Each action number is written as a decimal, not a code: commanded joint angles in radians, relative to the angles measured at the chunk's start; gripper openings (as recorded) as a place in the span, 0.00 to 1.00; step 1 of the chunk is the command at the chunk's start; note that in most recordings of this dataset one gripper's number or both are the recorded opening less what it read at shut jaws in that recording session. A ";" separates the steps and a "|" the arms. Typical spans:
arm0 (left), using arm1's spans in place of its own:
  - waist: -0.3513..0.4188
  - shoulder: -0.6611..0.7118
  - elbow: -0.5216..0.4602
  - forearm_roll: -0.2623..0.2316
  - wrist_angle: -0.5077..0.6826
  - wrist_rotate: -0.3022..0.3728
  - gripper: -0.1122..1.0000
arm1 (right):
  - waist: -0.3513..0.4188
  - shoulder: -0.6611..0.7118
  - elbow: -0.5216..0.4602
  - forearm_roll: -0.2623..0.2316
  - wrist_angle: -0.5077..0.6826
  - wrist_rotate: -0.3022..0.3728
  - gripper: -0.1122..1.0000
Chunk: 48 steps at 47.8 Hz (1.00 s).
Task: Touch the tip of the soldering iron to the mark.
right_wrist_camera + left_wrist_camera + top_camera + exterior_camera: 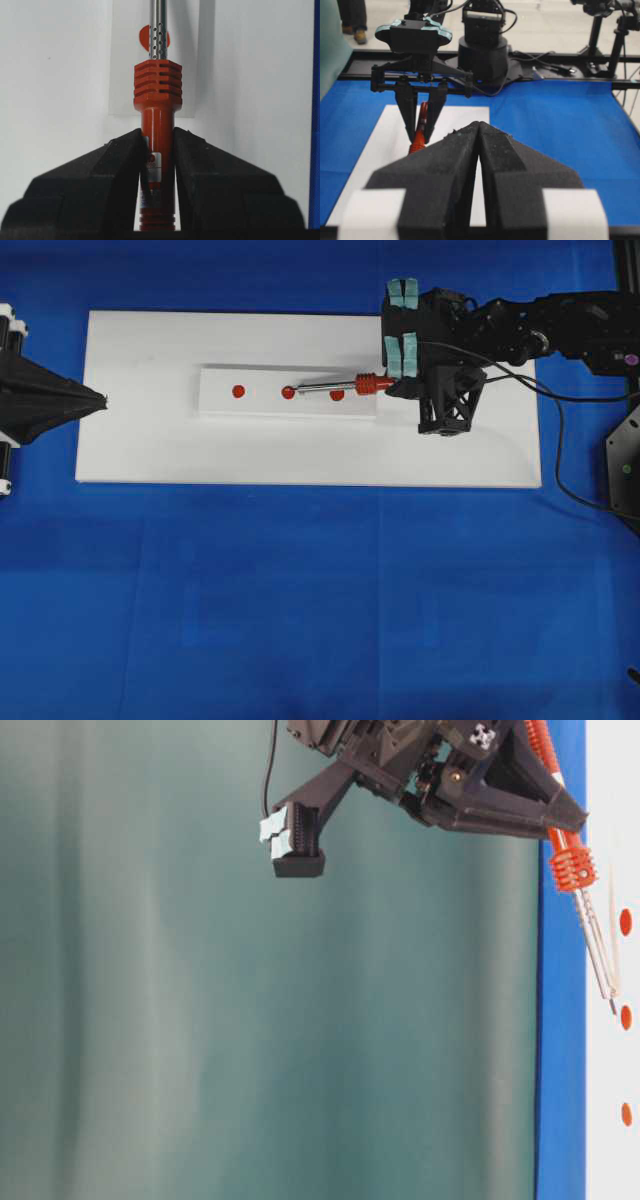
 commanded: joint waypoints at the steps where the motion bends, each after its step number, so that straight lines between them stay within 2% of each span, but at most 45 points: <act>1: -0.002 0.006 -0.011 0.003 -0.009 0.002 0.10 | 0.002 -0.005 -0.026 0.003 -0.012 -0.002 0.16; 48: -0.002 0.003 -0.011 0.002 -0.009 0.002 0.10 | -0.005 0.023 -0.031 0.000 0.014 0.000 0.16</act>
